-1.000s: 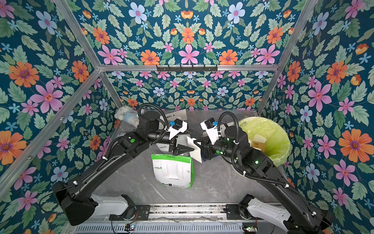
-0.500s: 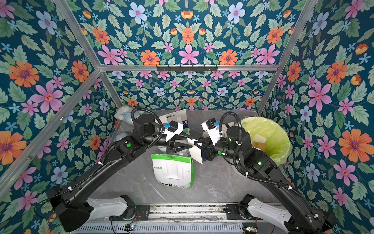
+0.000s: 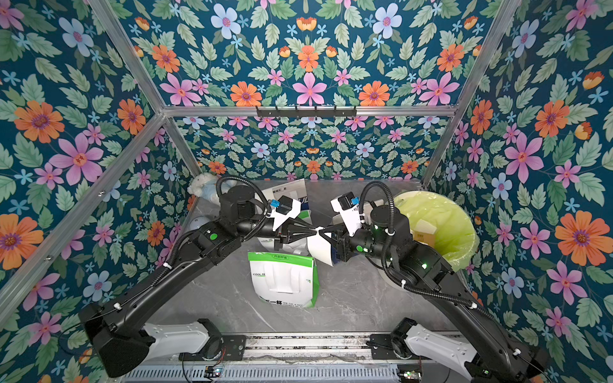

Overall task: Shred takeout receipts and throw away
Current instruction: Shred the takeout receipt.

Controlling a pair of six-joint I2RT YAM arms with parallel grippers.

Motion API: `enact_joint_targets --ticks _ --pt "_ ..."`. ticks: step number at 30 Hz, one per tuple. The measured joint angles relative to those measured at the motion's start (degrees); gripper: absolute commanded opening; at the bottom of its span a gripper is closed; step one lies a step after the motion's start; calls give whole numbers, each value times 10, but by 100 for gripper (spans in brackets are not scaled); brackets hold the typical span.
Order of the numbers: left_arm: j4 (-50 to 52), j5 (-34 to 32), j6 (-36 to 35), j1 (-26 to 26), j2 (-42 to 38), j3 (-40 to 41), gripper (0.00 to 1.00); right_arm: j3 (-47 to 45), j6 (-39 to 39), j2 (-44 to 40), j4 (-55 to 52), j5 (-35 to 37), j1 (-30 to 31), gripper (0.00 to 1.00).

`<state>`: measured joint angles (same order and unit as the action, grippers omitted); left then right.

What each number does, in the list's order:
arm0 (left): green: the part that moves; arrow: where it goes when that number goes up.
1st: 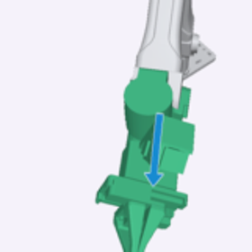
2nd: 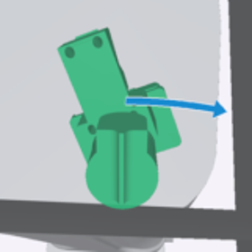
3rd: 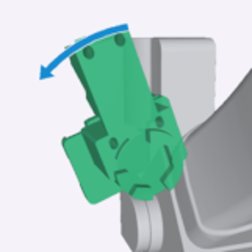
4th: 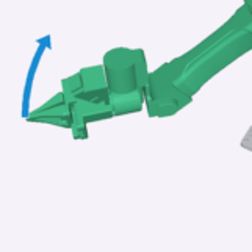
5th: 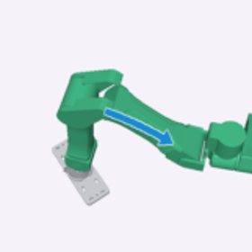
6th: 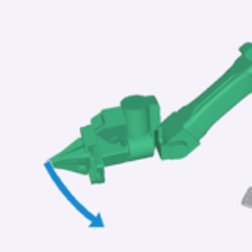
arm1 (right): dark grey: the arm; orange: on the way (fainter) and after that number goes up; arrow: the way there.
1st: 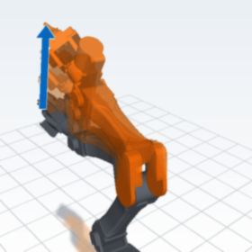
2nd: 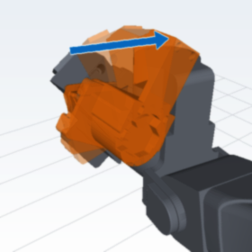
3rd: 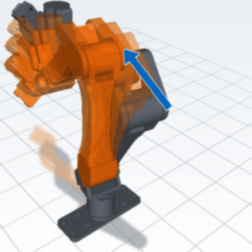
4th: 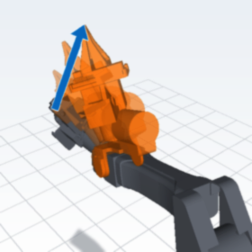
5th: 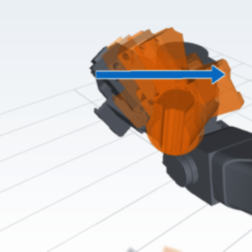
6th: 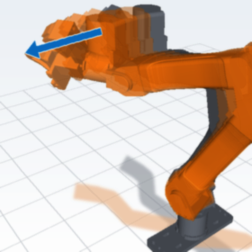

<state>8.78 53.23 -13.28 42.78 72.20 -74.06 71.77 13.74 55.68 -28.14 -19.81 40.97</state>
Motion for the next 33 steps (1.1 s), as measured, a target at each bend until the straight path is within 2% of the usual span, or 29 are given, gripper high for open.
enact_joint_targets --ticks 3,9,12,15,18,27,33 --pt "-1 -3 -1 0 -3 1 0 0 0 -1 0 6 0 0" --pt "-2 -9 0 0 -3 2 0 0 2 -2 -1 8 0 0" --pt "-2 -12 0 0 -2 2 0 0 6 -2 -2 14 -1 22" --pt "-1 -18 0 0 -1 3 0 2 7 -2 -4 23 -1 26" --pt "1 -28 -2 4 0 3 0 12 8 3 -6 20 -1 24" --pt "10 -49 -17 17 5 2 0 41 8 33 -20 -8 -1 7" --pt "16 -63 -21 19 0 3 0 38 8 30 -23 -8 -1 8"
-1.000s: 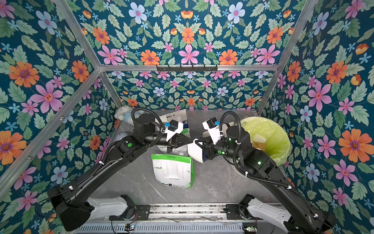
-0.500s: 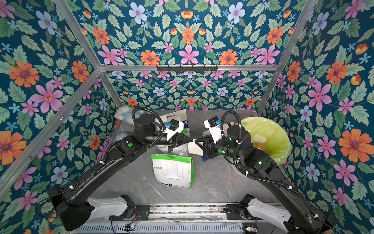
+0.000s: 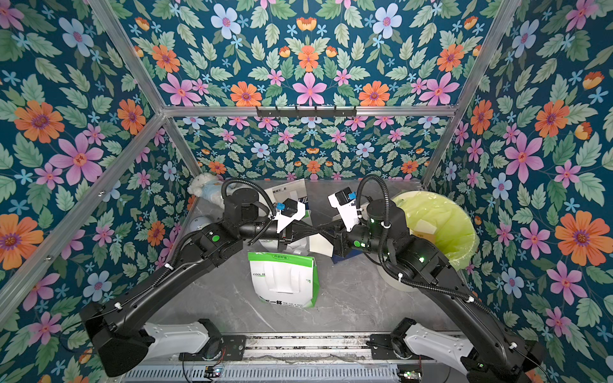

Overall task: Shred takeout receipts and throw away
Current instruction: Shred the takeout receipt.

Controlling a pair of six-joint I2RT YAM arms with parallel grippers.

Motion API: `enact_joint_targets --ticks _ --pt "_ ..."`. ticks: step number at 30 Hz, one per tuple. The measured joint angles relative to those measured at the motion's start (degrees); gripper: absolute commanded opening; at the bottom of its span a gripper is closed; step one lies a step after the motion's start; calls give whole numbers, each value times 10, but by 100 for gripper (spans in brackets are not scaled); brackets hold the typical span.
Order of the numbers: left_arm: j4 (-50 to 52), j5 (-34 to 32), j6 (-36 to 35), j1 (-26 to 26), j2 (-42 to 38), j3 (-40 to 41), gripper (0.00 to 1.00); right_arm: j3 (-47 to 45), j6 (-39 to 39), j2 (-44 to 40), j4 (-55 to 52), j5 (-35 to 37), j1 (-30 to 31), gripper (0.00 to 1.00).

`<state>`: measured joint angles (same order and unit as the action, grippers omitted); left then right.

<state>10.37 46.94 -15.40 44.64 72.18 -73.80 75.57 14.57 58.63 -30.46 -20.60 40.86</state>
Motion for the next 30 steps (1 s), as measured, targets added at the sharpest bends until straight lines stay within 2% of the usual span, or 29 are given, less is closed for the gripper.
enact_joint_targets --ticks 3,7,11,12,14,17,23,30 --pt "-3 -5 -2 0 -5 2 0 -4 0 -5 -8 0 0 9" --pt "-6 -7 -2 0 -6 3 0 -5 0 -6 -17 0 0 19" --pt "-9 -8 -2 0 -6 3 0 -9 0 -6 -22 0 0 24" --pt "-9 -8 -2 0 -6 3 0 -10 0 -6 -24 0 0 30" --pt "-9 -8 -2 0 -5 3 0 -9 0 -6 -24 1 0 47" --pt "-9 -8 -2 0 -5 5 0 -9 -2 -8 -26 3 1 54" --pt "-9 -8 -2 0 -6 8 0 -10 -6 -15 -28 13 0 51" --pt "-10 -8 -2 0 -6 8 0 -10 -9 -11 -28 14 0 27"
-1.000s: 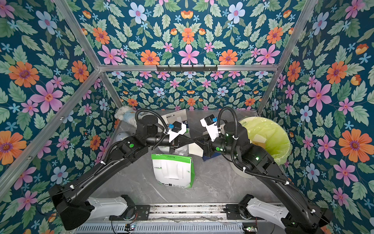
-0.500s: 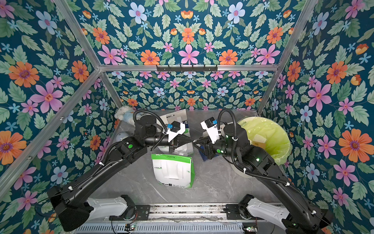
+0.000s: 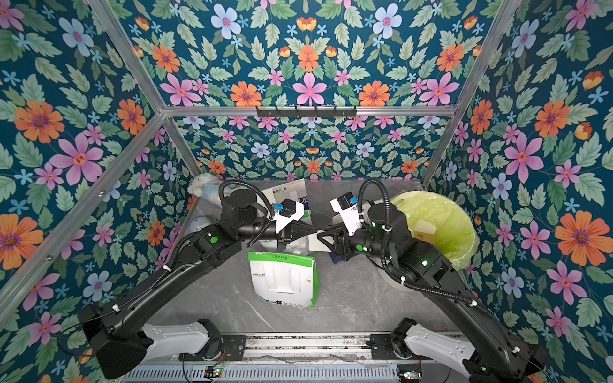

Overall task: Shred takeout receipts and throw away
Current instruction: Shred the takeout receipt.

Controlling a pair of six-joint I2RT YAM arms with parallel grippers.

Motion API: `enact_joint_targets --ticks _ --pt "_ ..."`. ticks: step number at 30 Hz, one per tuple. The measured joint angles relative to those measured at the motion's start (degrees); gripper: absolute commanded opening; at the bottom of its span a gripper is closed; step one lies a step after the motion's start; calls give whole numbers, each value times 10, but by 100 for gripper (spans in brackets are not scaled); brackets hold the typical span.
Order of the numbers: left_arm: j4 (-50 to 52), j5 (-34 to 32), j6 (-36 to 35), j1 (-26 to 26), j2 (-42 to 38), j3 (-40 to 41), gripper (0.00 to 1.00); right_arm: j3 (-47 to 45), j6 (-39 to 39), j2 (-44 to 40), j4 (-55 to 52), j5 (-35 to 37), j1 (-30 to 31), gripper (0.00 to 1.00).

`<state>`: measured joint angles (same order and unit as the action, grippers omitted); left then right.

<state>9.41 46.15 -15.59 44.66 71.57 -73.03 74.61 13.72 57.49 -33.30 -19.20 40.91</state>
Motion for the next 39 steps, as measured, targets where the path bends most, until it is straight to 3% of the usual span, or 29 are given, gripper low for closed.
enact_joint_targets --ticks 3,5,13,20,30,39 --pt "0 0 0 0 0 0 0 0 0 3 0 3 0 14" --pt "0 0 0 0 0 0 0 3 0 7 0 4 0 0" --pt "-22 -14 -9 3 -20 19 0 39 31 31 -33 49 2 0" --pt "-94 -12 -3 11 -79 68 0 75 63 58 -87 151 -5 0" --pt "-111 -24 4 13 -97 82 0 62 77 43 -92 192 -17 0" --pt "-111 -28 4 13 -117 86 0 34 86 2 -123 253 -75 0"
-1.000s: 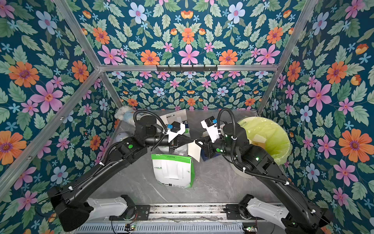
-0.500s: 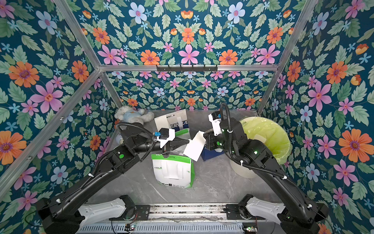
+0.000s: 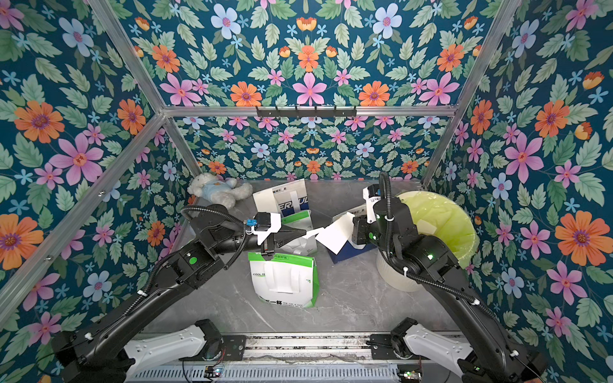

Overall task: Shred takeout receipts and throw away
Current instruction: Shred the takeout receipt.

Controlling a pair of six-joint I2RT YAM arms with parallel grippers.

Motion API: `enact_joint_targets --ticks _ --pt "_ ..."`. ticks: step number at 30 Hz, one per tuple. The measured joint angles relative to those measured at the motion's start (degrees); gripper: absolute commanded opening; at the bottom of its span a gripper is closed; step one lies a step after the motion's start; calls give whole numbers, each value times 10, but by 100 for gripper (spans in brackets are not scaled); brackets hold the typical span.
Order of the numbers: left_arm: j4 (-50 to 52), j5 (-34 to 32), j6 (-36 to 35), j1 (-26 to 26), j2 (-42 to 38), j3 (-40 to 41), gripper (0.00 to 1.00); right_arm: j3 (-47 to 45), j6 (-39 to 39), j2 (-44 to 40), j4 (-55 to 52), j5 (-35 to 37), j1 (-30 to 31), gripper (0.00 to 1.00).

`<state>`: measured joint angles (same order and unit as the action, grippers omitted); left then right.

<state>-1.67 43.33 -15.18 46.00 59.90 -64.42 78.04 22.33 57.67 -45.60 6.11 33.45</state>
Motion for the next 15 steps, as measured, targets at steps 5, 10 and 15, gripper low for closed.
enact_joint_targets --ticks 5,10,15 --pt "0 -9 0 0 0 0 0 -2 10 -41 -27 57 -14 0" --pt "-2 -14 0 0 12 -7 0 -3 18 -88 -57 111 -15 0" --pt "-17 -16 0 0 29 -19 0 -5 29 -136 -94 160 -15 0"
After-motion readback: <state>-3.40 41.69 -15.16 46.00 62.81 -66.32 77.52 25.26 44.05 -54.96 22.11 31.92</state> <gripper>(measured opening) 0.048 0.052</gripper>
